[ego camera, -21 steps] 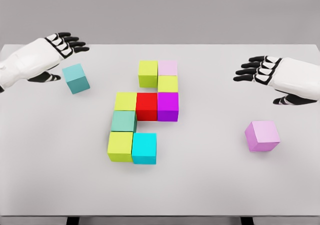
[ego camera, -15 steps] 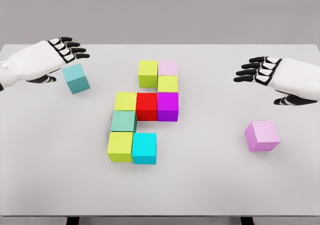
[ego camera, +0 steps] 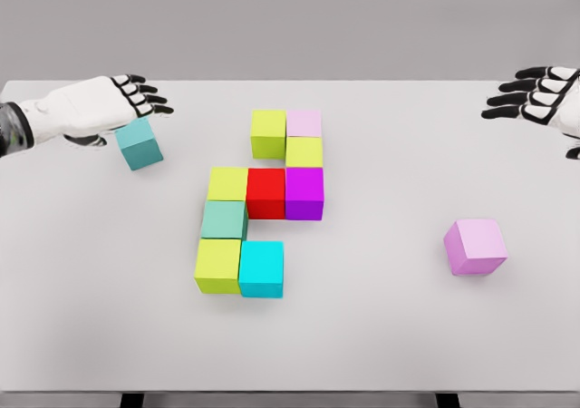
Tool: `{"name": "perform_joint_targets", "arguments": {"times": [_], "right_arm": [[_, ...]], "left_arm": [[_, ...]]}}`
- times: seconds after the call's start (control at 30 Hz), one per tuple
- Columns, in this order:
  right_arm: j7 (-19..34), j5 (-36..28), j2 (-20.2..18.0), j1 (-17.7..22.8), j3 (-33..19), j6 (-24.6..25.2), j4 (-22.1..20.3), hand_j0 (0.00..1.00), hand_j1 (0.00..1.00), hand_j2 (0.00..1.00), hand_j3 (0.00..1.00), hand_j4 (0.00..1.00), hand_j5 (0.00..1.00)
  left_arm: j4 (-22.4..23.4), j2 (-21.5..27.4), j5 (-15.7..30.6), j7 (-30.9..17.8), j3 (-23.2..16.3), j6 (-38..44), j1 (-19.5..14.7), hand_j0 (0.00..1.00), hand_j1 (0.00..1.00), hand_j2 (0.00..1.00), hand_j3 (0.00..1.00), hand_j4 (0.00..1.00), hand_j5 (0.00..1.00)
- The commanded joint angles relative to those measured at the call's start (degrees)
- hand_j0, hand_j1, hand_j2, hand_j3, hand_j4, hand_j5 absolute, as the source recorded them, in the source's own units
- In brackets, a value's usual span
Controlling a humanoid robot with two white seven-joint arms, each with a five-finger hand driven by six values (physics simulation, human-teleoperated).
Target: Assemble the squares on the desktop into the number 2
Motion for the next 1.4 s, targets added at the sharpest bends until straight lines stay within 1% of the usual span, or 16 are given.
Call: {"name": "perform_joint_targets", "arguments": {"times": [0.0, 0.03, 0.17, 0.2, 0.23, 0.3, 0.37, 0.43, 0.57, 0.63, 0.7, 0.83, 1.07, 1.13, 1.17, 1.37], "right_arm": [[4.4, 0.0, -0.9, -0.1, 4.2, 0.0, -0.2, 1.0, 1.0, 1.0, 1.0, 1.0, 1.0], [5.3, 0.0, -0.3, -0.2, 4.8, 0.0, -0.2, 1.0, 1.0, 1.0, 1.0, 1.0, 1.0], [10.3, -0.1, 4.5, -1.2, 7.4, 0.0, -0.2, 1.0, 1.0, 1.0, 1.0, 1.0, 1.0], [11.1, 0.0, 5.1, -1.2, 7.9, 0.0, -0.2, 1.0, 1.0, 1.0, 1.0, 1.0, 1.0], [12.0, 0.0, 5.5, -1.2, 8.2, 0.0, -0.2, 1.0, 1.0, 1.0, 1.0, 1.0, 1.0], [12.2, 0.5, 5.1, -1.4, 8.3, 0.0, -0.2, 1.0, 1.0, 1.0, 1.0, 1.0, 1.0], [13.7, 0.7, 5.0, -1.5, 9.0, 0.0, -0.2, 1.0, 1.0, 1.0, 1.0, 1.0, 1.0], [13.8, 0.8, 5.5, -2.1, 9.4, 0.0, -0.3, 1.0, 1.0, 1.0, 1.0, 1.0, 1.0], [14.6, 0.8, 6.7, -3.8, 13.3, 0.0, -0.3, 1.0, 1.0, 1.0, 1.0, 1.0, 1.0], [15.0, 0.8, 7.1, -4.0, 14.0, 0.0, -0.3, 1.0, 1.0, 1.0, 1.0, 1.0, 1.0], [15.2, 1.2, 8.3, -4.1, 15.0, 0.0, -0.3, 1.0, 1.0, 1.0, 1.0, 1.0, 1.0], [15.5, 2.1, 8.7, -4.0, 15.3, 0.0, -0.3, 1.0, 1.0, 1.0, 1.0, 1.0, 1.0], [15.5, 3.8, 9.0, -3.9, 15.5, 0.0, -0.2, 1.0, 1.0, 1.0, 1.0, 1.0, 1.0], [15.5, 5.1, 10.1, -3.7, 15.6, 0.0, -0.2, 1.0, 1.0, 1.0, 1.0, 1.0, 1.0], [15.4, 5.9, 10.7, -3.6, 16.1, 0.0, -0.1, 1.0, 1.0, 1.0, 1.0, 1.0, 1.0], [15.5, 8.5, 11.3, -3.4, 16.7, 0.0, 0.4, 1.0, 1.0, 1.0, 1.0, 1.0, 1.0]], "left_arm": [[4.0, -2.4, 0.0, -0.1, -2.9, 0.0, -0.2, 1.0, 1.0, 1.0, 1.0, 1.0, 1.0], [4.6, -2.8, 0.0, -0.1, -3.2, 0.0, -0.4, 1.0, 1.0, 1.0, 1.0, 1.0, 1.0], [7.3, -3.9, -0.1, -0.1, -4.5, 0.0, -2.0, 1.0, 1.0, 1.0, 1.0, 1.0, 1.0], [8.0, -4.4, -0.1, -0.1, -4.6, 0.0, -2.1, 1.0, 1.0, 1.0, 1.0, 1.0, 1.0], [8.9, -4.5, -0.2, -0.1, -4.6, 0.0, -2.2, 1.0, 1.0, 1.0, 1.0, 1.0, 1.0], [9.8, -4.5, -0.2, -0.1, -4.6, 0.0, -2.4, 1.0, 1.0, 1.0, 1.0, 1.0, 1.0], [11.0, -5.2, -0.2, -0.1, -4.7, 0.0, -2.7, 1.0, 1.0, 1.0, 1.0, 1.0, 1.0], [13.0, -6.2, -1.3, -0.1, -5.1, 0.0, -3.4, 1.0, 1.0, 1.0, 1.0, 1.0, 1.0], [15.7, -7.2, -1.6, -0.1, -5.4, 0.0, -4.0, 1.0, 1.0, 1.0, 1.0, 1.0, 1.0], [15.9, -7.7, -2.2, -0.1, -5.4, 0.0, -4.0, 1.0, 1.0, 1.0, 1.0, 1.0, 1.0], [16.1, -7.8, -2.4, -0.1, -5.4, 0.0, -4.0, 1.0, 1.0, 1.0, 1.0, 1.0, 1.0], [17.2, -8.0, -2.5, -0.1, -5.4, 0.0, -4.3, 1.0, 1.0, 1.0, 1.0, 1.0, 1.0], [19.6, -9.7, -3.0, -0.1, -5.5, 0.0, -4.7, 1.0, 1.0, 1.0, 1.0, 1.0, 1.0], [20.4, -10.5, -3.7, -0.2, -5.5, 0.0, -4.7, 1.0, 1.0, 1.0, 1.0, 1.0, 1.0], [20.5, -10.7, -3.7, -0.2, -5.5, 0.0, -4.7, 1.0, 1.0, 1.0, 1.0, 1.0, 1.0], [20.5, -10.8, -3.7, -0.6, -5.5, 0.0, -4.7, 1.0, 1.0, 1.0, 1.0, 1.0, 1.0]]}}
